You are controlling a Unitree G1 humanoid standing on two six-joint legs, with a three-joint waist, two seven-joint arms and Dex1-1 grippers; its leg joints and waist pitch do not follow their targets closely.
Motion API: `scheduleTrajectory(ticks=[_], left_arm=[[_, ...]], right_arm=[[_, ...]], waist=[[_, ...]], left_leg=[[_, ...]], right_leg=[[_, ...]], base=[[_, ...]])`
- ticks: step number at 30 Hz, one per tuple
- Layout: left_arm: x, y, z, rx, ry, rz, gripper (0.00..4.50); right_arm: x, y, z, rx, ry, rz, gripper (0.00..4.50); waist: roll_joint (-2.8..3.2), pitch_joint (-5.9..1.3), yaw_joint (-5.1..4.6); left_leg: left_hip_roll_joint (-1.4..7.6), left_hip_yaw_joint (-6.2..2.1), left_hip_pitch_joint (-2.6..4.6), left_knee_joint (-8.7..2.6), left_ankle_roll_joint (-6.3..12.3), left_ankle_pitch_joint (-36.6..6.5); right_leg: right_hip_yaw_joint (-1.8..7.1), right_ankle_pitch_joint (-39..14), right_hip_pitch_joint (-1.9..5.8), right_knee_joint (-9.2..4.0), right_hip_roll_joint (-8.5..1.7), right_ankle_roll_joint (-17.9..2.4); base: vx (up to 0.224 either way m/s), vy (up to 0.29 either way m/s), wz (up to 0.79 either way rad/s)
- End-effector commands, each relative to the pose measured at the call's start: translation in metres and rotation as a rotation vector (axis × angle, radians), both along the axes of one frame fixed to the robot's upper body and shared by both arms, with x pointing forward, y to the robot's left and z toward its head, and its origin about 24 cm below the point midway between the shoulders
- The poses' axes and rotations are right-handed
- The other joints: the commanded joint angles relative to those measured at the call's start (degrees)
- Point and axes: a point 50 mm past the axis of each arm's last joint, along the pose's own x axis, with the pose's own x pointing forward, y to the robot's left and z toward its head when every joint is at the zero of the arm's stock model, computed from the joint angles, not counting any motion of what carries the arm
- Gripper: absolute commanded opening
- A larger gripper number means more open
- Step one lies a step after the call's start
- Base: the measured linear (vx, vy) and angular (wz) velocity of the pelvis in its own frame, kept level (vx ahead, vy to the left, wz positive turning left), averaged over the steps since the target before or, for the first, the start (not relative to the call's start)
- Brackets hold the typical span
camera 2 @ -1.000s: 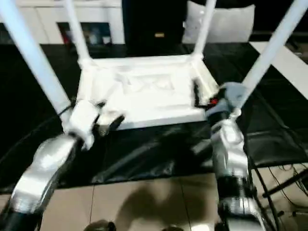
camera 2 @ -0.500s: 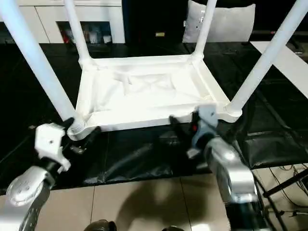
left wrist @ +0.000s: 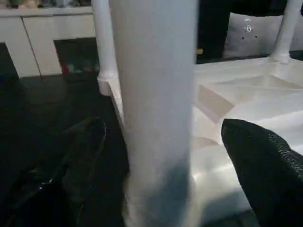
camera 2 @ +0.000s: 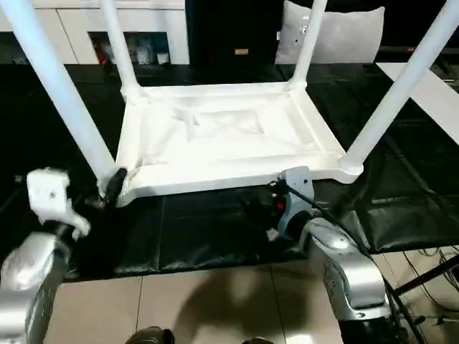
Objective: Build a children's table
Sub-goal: Rotate table base
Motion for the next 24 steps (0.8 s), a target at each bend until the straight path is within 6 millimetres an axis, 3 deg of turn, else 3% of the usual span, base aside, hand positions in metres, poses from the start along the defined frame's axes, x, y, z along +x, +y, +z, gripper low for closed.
scheduleTrajectory(ticks=[1,6,7,9,12,13,15,16,20,21,24], left_arm=[[0.003,0.005,-0.002,-0.002,0.02,-0.001,4.34],[0.016,0.008,0.001,-0.012,0.034,-0.057,4.34],[0.022,0.009,0.002,-0.031,0.043,-0.087,4.34],[0.036,0.01,0.007,-0.076,0.063,-0.172,4.34],[0.04,0.006,0.009,-0.047,0.084,-0.282,4.34],[0.042,0.004,0.008,-0.02,0.121,-0.386,4.34],[0.042,0.004,0.008,-0.017,0.129,-0.405,4.34],[0.044,0.004,0.009,-0.002,0.129,-0.438,4.34],[0.047,0.002,0.012,0.003,0.137,-0.501,4.34],[0.048,-0.004,0.016,-0.006,0.161,-0.595,4.34],[0.043,-0.015,0.018,-0.015,0.202,-0.728,4.34]], right_arm=[[0.004,-0.007,0.0,-0.044,0.002,-0.058,4.5],[0.01,-0.016,0.0,-0.05,0.024,-0.123,4.5],[0.014,-0.02,0.0,-0.044,0.026,-0.128,4.5],[0.024,-0.029,-0.005,-0.036,0.044,-0.165,4.5],[0.031,-0.036,-0.008,-0.057,0.05,-0.181,4.5],[0.038,-0.044,-0.01,-0.071,0.051,-0.202,4.5],[0.039,-0.045,-0.011,-0.072,0.052,-0.209,4.5],[0.043,-0.048,-0.013,-0.077,0.055,-0.218,4.5],[0.049,-0.053,-0.015,-0.101,0.056,-0.226,4.5],[0.055,-0.055,-0.017,-0.114,0.066,-0.227,4.5],[0.061,-0.054,-0.018,-0.098,0.073,-0.217,4.5]], waist=[[0.51,-3.14,-0.01],[0.26,-3.3,0.02],[-0.31,-3.44,-0.07],[-0.03,-3.49,0.01],[-0.09,-3.46,0.06],[-0.56,-3.66,0.0],[-0.32,-3.68,0.04],[-0.81,-3.75,0.04],[-0.68,-3.85,0.27],[-0.67,-3.96,0.36],[-0.71,-3.72,0.33]], left_leg=[[2.48,-1.06,1.51,-4.4,-2.11,-11.2],[2.49,-0.88,1.56,-4.17,-1.62,-10.0],[2.56,-0.79,1.61,-4.14,-1.2,-9.6],[2.11,-0.55,1.8,-3.95,-1.02,-8.8],[2.5,-0.61,1.67,-4.04,-1.37,-8.5],[2.52,-0.47,1.68,-3.88,-1.0,-7.3],[2.39,-0.35,1.62,-3.7,-0.49,-6.2],[2.42,-0.27,1.57,-3.67,-0.11,-5.8],[2.57,-0.19,1.76,-3.48,0.87,-4.7],[2.58,-0.21,1.82,-3.45,1.14,-4.4],[2.65,-0.14,1.76,-3.57,0.5,-6.3]], right_leg=[[2.48,-3.3,2.06,-4.02,-3.71,-7.3],[2.55,-1.0,2.38,-3.71,-3.97,-8.3],[2.53,-0.8,2.5,-3.7,-3.97,-8.6],[2.52,-2.4,2.15,-3.65,-4.06,-9.7],[2.5,-1.9,2.42,-3.46,-4.2,-10.3],[2.51,0.1,2.65,-3.23,-4.18,-10.5],[2.52,0.9,2.67,-3.03,-4.26,-11.3],[2.53,1.6,2.83,-3.04,-4.31,-11.4],[2.43,2.9,2.75,-2.69,-4.35,-13.0],[2.39,3.5,2.78,-2.49,-4.41,-13.4],[2.39,0.5,2.7,-2.62,-4.62,-14.3]], base=[[0.0,0.0,0.0],[0.0,0.0,0.0],[0.0,0.0,0.0],[0.0,0.0,0.0],[0.0,0.0,0.0],[0.0,0.0,0.0],[0.0,0.0,0.0],[0.0,0.0,0.0],[0.0,0.0,0.0],[0.0,0.0,0.0],[0.0,0.0,0.0]])
